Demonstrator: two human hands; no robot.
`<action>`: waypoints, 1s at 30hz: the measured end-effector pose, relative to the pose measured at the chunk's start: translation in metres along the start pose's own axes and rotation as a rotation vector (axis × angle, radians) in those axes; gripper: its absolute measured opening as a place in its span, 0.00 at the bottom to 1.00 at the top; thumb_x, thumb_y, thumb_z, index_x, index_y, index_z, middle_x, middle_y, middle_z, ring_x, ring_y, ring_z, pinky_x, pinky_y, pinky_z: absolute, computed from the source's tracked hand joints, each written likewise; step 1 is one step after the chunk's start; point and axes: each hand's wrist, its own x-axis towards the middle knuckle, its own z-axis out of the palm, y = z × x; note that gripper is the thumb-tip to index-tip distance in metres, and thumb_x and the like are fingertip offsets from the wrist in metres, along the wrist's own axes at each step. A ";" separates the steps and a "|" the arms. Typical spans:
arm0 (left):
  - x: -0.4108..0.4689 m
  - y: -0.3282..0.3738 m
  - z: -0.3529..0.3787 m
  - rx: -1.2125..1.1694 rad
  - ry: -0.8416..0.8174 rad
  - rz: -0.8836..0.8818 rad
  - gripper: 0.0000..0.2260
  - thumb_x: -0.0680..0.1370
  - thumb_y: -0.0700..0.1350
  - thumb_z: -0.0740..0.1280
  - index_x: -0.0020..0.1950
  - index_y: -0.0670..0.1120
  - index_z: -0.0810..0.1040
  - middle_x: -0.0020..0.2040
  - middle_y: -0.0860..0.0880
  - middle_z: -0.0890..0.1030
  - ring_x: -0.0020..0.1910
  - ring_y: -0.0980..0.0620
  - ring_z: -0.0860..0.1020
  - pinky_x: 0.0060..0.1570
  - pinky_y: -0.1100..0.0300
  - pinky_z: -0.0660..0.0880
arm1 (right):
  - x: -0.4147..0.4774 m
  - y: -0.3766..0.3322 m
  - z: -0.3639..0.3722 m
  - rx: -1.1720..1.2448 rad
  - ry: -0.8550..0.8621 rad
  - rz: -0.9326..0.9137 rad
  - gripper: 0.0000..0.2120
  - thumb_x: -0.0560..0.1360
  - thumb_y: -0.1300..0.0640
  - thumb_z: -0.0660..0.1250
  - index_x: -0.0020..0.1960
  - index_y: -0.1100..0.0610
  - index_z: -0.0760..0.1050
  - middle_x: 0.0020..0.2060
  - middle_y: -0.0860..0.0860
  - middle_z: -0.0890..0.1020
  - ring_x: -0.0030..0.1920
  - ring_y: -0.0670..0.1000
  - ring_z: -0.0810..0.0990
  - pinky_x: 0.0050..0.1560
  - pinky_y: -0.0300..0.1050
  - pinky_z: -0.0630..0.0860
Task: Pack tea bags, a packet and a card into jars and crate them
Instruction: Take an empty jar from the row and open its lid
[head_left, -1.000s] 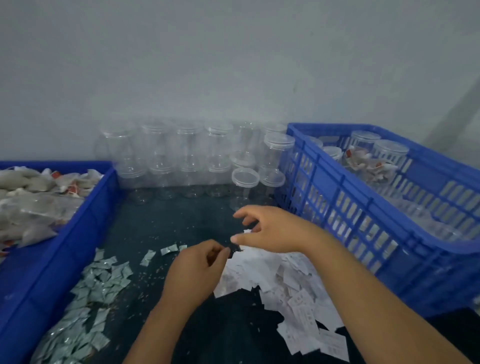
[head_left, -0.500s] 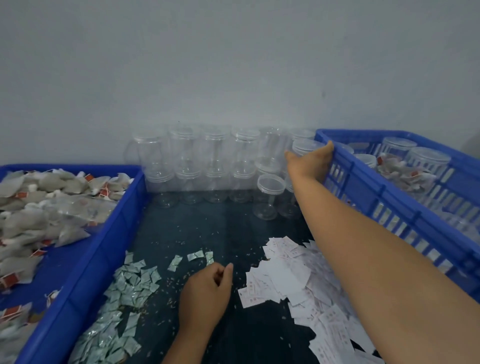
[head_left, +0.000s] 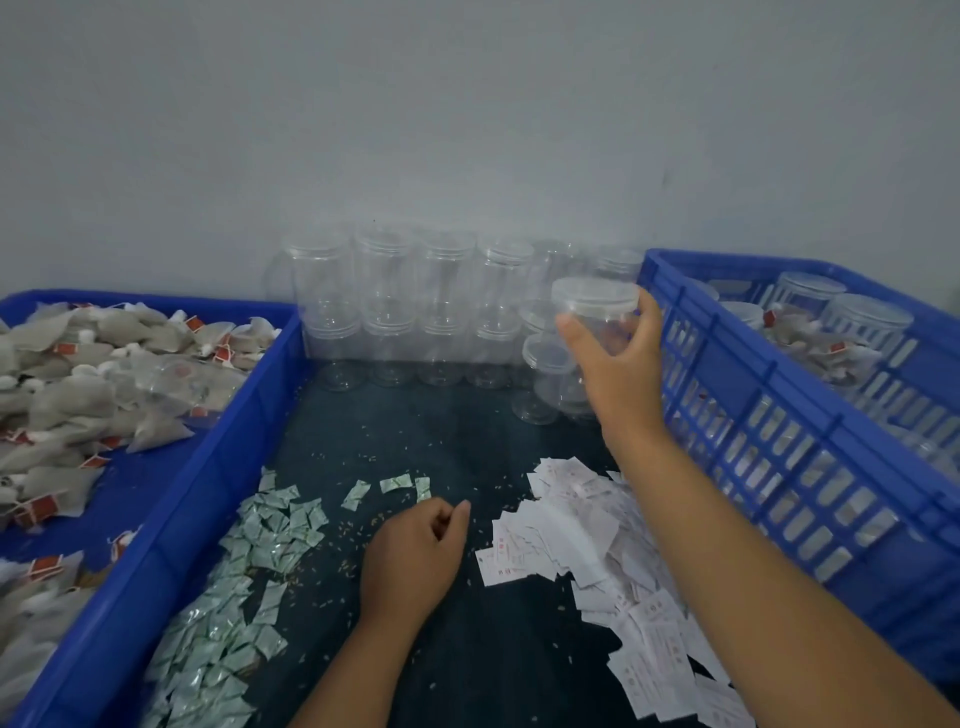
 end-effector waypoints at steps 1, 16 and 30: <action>0.000 0.000 0.000 -0.003 0.001 -0.001 0.22 0.80 0.64 0.63 0.33 0.51 0.71 0.33 0.61 0.78 0.33 0.59 0.76 0.25 0.63 0.63 | -0.024 0.000 -0.005 0.055 -0.074 0.025 0.42 0.70 0.37 0.80 0.80 0.38 0.66 0.71 0.41 0.78 0.67 0.43 0.82 0.60 0.55 0.86; 0.000 0.018 -0.034 -0.473 -0.171 -0.160 0.18 0.87 0.55 0.58 0.45 0.54 0.84 0.40 0.53 0.85 0.39 0.58 0.82 0.49 0.51 0.80 | -0.219 0.069 -0.010 0.070 -0.224 0.091 0.40 0.67 0.39 0.81 0.76 0.40 0.71 0.70 0.40 0.81 0.72 0.45 0.79 0.73 0.59 0.77; -0.042 0.071 -0.105 0.270 -0.268 0.601 0.28 0.77 0.71 0.63 0.75 0.66 0.67 0.66 0.58 0.68 0.63 0.56 0.67 0.63 0.56 0.72 | -0.214 0.087 0.002 -0.180 -0.557 -0.003 0.37 0.65 0.45 0.84 0.66 0.34 0.68 0.59 0.33 0.80 0.54 0.37 0.85 0.45 0.33 0.82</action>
